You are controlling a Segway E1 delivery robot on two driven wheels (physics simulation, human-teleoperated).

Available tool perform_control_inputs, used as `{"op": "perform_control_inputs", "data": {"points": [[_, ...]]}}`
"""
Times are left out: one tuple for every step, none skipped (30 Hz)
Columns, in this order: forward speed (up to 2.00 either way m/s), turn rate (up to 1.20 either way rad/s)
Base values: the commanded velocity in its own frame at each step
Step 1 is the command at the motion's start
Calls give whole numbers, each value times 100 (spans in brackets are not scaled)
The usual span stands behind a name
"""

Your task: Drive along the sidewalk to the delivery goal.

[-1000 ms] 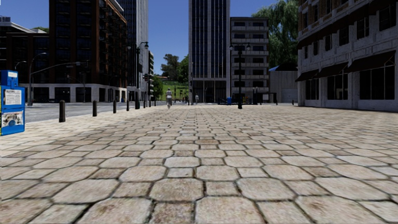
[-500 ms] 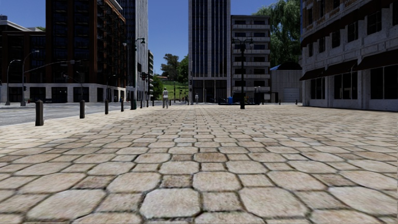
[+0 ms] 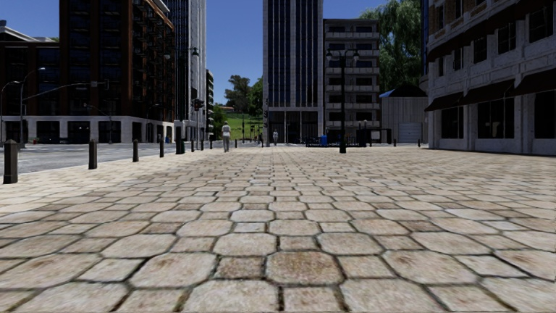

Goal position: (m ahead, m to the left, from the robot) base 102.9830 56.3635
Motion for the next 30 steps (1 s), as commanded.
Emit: {"op": "perform_control_inputs", "data": {"points": [[200, 0], [200, 0], [200, 0], [200, 0], [200, 0], [200, 0], [200, 0], [200, 0], [200, 0], [200, 0], [200, 0], [200, 0], [200, 0], [200, 0], [200, 0], [200, 0], [200, 0], [200, 0], [200, 0], [200, 0], [200, 0], [200, 0], [200, 0], [200, 0], [200, 0], [200, 0], [200, 0], [200, 0], [200, 0], [200, 0]]}}
